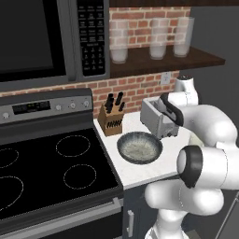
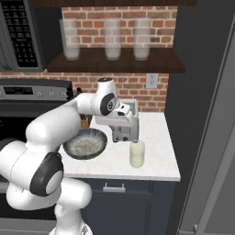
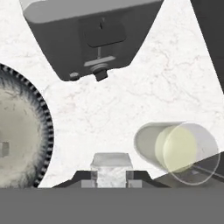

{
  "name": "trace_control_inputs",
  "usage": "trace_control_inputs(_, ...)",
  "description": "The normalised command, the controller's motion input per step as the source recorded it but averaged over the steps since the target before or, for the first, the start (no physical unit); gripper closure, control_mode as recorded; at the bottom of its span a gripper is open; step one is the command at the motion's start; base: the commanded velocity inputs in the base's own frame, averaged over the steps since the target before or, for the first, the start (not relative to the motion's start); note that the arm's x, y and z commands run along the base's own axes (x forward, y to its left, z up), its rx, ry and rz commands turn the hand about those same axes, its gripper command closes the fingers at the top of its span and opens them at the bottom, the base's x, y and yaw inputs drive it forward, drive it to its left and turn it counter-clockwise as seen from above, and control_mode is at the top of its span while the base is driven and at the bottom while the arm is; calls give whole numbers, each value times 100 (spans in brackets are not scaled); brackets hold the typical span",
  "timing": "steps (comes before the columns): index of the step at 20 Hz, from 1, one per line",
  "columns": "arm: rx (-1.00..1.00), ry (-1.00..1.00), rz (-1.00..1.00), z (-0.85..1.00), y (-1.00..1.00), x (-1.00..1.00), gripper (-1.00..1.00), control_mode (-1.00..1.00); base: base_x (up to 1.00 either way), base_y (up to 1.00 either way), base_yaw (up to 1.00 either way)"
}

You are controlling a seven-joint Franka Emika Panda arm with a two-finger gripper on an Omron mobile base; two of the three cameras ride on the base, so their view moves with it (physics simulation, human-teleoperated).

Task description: Grab a lemon wedge from the fridge and one ice cube from the ice bowl, and put them in the glass of lemonade.

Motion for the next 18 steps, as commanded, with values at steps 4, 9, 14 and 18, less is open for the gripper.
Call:
trace_control_inputs(4,-13,2,0,0,-69,-1,100,-100,0,0,0)
trace_control_inputs(9,-9,9,0,0,-64,-4,100,-100,0,0,0)
trace_control_inputs(14,-6,5,0,-5,-26,-16,100,-100,0,0,0)
trace_control_inputs(18,-6,2,0,-22,0,-1,100,-100,0,0,0)
